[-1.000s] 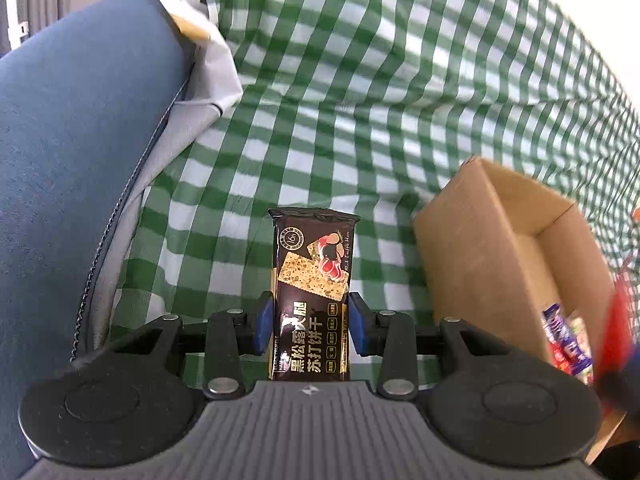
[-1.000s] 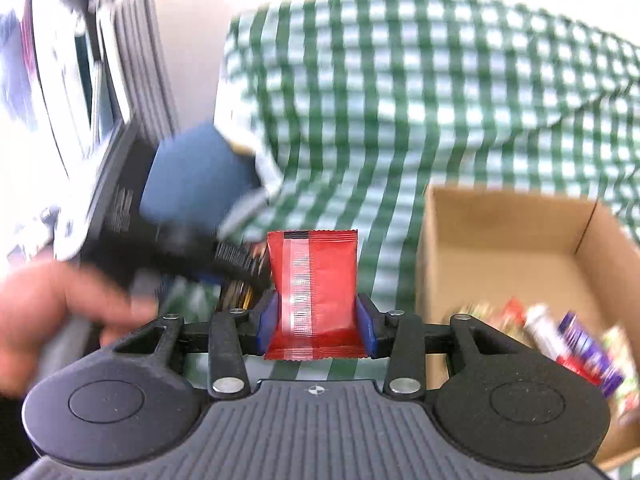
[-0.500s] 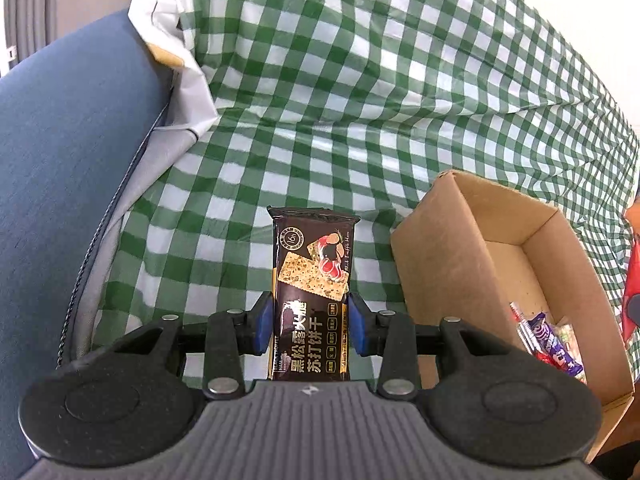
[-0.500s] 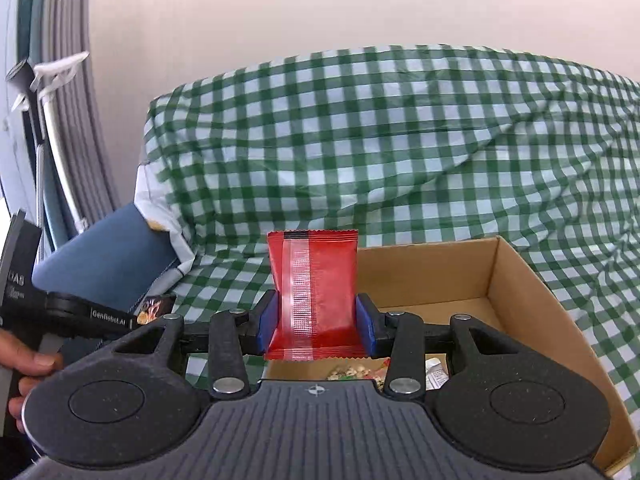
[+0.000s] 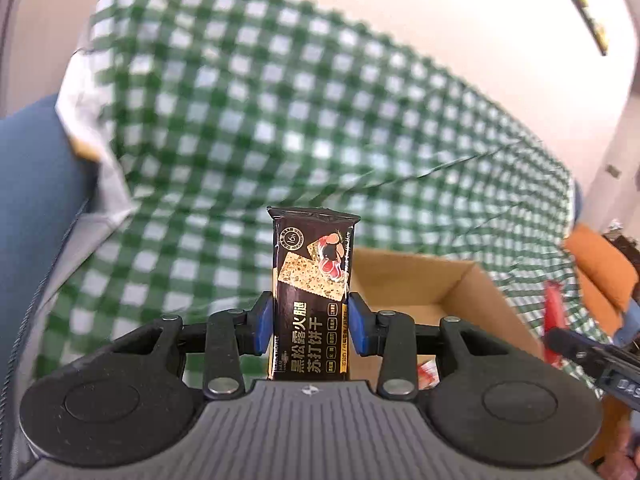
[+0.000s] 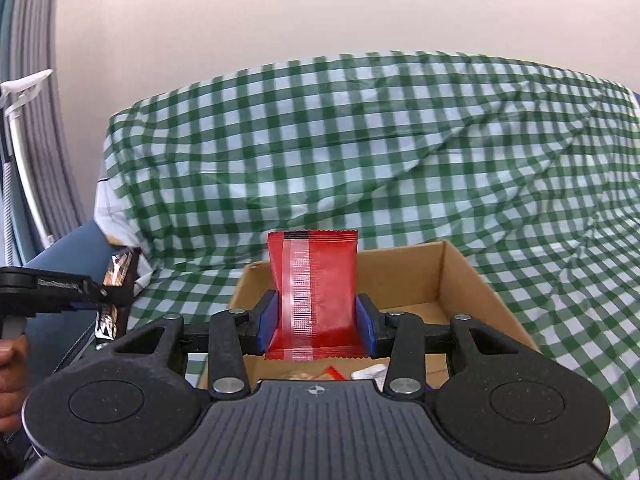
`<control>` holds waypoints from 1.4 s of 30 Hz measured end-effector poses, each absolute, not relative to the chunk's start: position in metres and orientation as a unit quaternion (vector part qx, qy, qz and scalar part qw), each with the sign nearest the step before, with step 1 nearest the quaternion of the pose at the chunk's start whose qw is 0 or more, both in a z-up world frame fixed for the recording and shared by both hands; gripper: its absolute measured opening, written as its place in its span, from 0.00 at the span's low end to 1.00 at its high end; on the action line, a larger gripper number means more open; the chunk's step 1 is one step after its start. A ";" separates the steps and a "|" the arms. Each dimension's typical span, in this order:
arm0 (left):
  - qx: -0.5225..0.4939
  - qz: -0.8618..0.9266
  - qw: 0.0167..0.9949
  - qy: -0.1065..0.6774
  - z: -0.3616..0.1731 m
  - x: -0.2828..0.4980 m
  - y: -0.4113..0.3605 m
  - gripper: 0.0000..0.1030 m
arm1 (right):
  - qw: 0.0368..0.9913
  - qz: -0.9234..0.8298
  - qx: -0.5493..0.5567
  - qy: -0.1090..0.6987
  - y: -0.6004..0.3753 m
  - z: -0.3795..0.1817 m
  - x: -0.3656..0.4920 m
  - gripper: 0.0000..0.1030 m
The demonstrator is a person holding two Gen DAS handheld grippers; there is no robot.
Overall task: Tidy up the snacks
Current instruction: 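Carry the cracker bar and red packet over the cardboard box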
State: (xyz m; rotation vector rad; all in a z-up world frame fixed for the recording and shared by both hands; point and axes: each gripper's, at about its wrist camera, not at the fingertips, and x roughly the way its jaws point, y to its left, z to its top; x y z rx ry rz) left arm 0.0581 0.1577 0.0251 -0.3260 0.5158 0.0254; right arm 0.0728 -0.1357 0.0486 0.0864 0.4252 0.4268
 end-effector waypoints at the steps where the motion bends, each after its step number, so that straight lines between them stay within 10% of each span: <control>1: -0.156 0.004 0.957 0.246 0.027 0.058 0.151 0.41 | 0.955 0.206 0.044 0.209 -0.139 0.048 0.073 0.42; 42: -0.042 -0.170 0.965 0.198 0.015 0.075 0.016 0.41 | 0.973 0.108 0.045 0.201 -0.171 0.041 0.091 0.42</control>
